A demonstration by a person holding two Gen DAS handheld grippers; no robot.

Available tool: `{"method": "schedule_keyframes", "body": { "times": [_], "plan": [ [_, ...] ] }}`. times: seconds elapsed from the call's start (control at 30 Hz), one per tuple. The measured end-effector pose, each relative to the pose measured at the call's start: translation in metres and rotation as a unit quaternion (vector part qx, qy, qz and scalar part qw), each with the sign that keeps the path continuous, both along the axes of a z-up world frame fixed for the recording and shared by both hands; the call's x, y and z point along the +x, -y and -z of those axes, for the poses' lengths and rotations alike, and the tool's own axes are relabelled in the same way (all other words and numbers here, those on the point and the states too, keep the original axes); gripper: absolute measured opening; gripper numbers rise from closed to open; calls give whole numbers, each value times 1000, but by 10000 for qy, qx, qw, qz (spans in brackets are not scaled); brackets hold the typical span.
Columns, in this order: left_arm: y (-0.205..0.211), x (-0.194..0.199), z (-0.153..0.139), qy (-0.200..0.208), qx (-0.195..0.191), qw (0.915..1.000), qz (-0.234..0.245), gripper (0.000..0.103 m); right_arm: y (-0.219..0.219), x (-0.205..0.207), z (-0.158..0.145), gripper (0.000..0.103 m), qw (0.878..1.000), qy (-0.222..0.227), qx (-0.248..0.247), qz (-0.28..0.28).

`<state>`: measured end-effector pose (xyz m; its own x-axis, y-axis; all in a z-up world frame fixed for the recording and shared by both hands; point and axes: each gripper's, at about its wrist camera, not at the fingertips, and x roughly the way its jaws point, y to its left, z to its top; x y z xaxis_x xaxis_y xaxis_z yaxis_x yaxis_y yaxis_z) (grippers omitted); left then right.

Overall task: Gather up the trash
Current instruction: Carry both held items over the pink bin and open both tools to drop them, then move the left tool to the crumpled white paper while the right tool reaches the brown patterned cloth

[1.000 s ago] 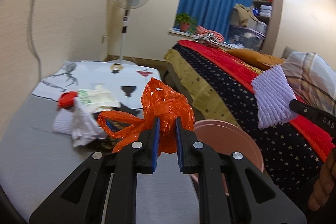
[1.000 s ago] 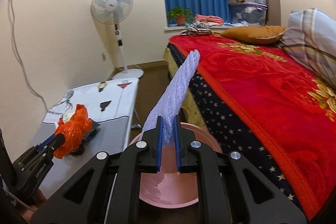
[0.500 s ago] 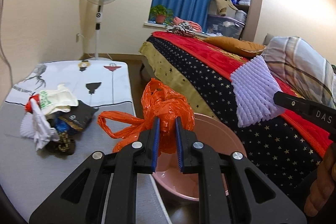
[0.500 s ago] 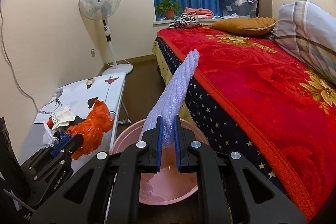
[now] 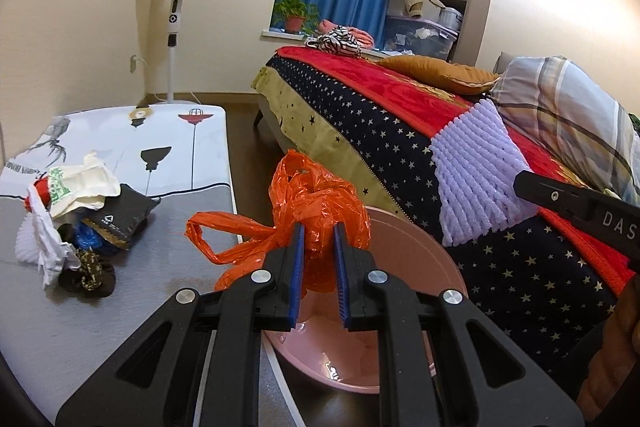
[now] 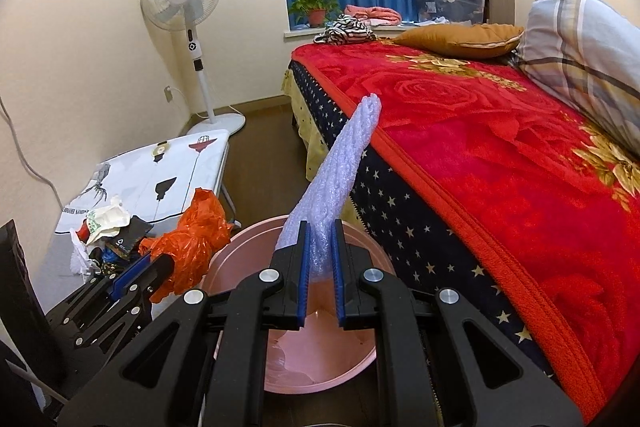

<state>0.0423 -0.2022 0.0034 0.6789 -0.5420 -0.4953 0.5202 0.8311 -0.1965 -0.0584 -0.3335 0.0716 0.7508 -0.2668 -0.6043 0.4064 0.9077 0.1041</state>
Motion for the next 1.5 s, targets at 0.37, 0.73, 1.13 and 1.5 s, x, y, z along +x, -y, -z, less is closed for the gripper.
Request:
{"method": "schedule_keyframes", "body": {
  "times": [0.37,0.73,1.13,1.5],
  "plan": [
    [6,4,3,-91,-19,9999,109,15,3,3,2,15,10000,-46,16,55],
    [-4,5,6,-185,11,9998,-17,41,7,1,4,46,9997,-35,36,220],
    [-45,4,-4,-25,-44,9989,-472,41,-18,1,-3,45,9993,291,76,-205],
    [-98,6,-7,116,-28,9932,-1158,41,-54,11,1,30,9949,573,322,-761]
  ]
}}
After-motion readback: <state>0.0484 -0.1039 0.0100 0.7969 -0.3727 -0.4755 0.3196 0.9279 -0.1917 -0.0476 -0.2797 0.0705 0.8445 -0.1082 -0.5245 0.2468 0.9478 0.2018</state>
